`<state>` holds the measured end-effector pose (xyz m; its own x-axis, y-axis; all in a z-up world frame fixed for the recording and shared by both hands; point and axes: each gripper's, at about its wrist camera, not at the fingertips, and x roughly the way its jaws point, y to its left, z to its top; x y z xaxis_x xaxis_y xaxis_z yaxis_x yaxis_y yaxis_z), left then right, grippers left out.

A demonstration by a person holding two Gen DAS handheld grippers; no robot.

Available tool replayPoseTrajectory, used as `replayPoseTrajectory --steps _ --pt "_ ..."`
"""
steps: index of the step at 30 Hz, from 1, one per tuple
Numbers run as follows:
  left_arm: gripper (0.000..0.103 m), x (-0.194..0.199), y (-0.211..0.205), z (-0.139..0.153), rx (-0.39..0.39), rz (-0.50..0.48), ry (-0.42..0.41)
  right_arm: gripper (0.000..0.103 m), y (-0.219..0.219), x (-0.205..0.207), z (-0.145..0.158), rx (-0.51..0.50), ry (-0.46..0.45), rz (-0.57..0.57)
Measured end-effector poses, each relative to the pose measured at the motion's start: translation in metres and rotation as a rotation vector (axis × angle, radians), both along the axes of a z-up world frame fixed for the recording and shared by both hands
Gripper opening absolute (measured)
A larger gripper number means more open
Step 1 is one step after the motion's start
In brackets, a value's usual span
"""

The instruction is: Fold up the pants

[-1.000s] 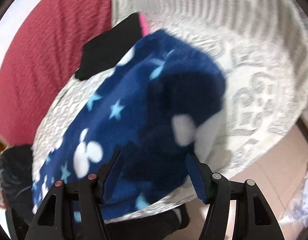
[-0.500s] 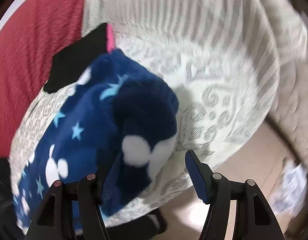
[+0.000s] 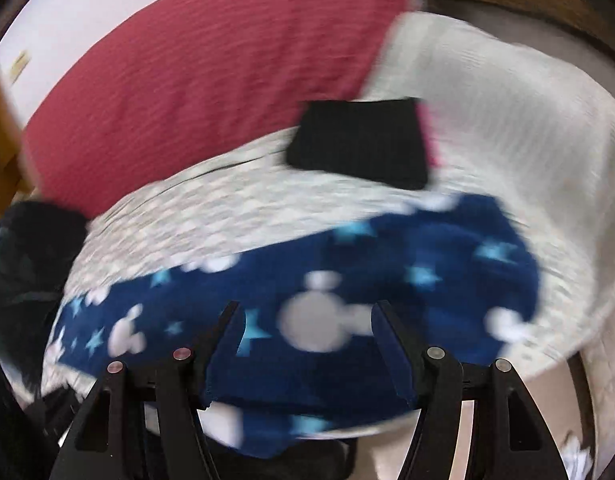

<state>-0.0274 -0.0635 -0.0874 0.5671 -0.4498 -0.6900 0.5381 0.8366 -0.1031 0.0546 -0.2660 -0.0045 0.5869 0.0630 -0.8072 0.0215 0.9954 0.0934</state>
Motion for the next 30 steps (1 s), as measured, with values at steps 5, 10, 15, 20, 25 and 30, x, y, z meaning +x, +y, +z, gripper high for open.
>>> replayPoseTrajectory --steps 5,10,15,20,25,30 --pt "0.078 0.007 0.117 -0.018 -0.033 0.357 0.012 0.067 0.100 0.021 -0.029 0.070 0.057 0.236" --pt "0.078 -0.016 0.264 -0.056 -0.254 0.748 0.138 0.067 0.210 0.031 -0.074 0.097 0.140 0.472" --pt "0.078 -0.033 0.338 -0.084 -0.415 0.893 0.218 0.067 0.294 0.038 -0.114 0.131 0.219 0.637" --pt "0.078 -0.009 0.353 -0.099 -0.420 0.895 0.234 0.067 0.345 0.044 -0.135 0.136 0.253 0.715" --pt "0.078 0.007 0.360 -0.112 -0.399 0.895 0.286 0.067 0.364 0.048 -0.142 0.123 0.256 0.743" --pt "0.078 0.006 0.366 -0.117 -0.448 0.897 0.332 0.067 0.365 0.056 -0.149 0.149 0.279 0.731"
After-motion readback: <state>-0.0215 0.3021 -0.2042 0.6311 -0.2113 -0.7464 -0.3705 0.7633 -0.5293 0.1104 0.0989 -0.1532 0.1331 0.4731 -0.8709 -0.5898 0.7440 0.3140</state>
